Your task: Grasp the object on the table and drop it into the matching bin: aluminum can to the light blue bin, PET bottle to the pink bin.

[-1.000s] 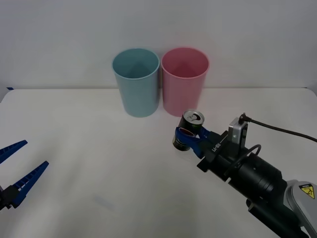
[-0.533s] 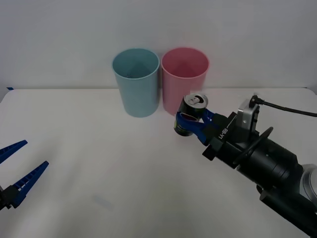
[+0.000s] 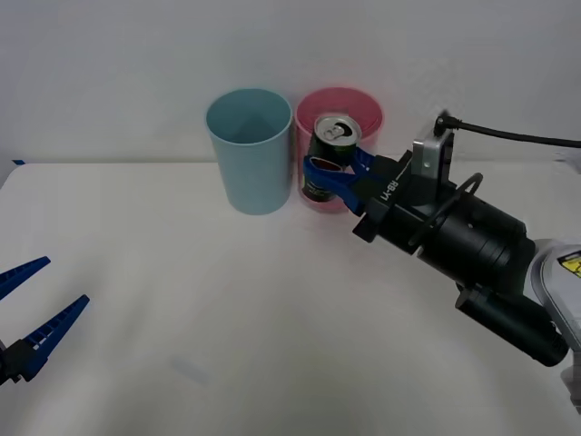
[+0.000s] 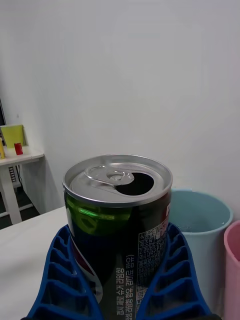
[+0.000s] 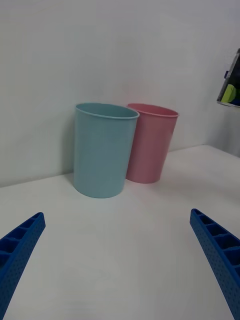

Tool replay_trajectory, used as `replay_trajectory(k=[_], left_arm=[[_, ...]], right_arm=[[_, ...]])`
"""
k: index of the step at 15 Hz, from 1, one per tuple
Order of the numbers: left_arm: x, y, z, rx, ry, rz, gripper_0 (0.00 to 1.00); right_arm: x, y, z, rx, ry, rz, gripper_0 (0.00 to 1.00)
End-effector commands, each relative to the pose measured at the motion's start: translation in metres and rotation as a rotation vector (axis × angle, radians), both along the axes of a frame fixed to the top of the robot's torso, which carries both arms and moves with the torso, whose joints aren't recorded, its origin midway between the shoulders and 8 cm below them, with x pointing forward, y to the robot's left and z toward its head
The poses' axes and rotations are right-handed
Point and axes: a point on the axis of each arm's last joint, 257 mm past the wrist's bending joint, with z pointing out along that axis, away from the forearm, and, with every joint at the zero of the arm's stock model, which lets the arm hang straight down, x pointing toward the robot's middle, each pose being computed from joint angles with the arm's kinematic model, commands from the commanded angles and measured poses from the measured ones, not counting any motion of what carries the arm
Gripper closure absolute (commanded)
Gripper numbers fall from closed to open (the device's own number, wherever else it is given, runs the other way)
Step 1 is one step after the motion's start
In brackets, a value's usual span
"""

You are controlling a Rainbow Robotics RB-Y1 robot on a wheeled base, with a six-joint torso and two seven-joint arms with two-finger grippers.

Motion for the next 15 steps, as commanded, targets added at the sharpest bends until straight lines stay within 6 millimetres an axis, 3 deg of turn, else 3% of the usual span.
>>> replay_trajectory(k=[1,5,15], left_arm=[[0.000,0.000,0.000,0.000,0.000,0.000,0.00],[0.000,0.000,0.000,0.000,0.000,0.000,0.00],[0.000,0.000,0.000,0.000,0.000,0.000,0.00]], right_arm=[[0.027,0.011,0.016,-0.006,-0.025,-0.003,1.00],[0.070,0.031,0.034,0.003,-0.005,-0.013,1.00],[0.169,0.088,0.049,-0.035,0.063,-0.060,1.00]])
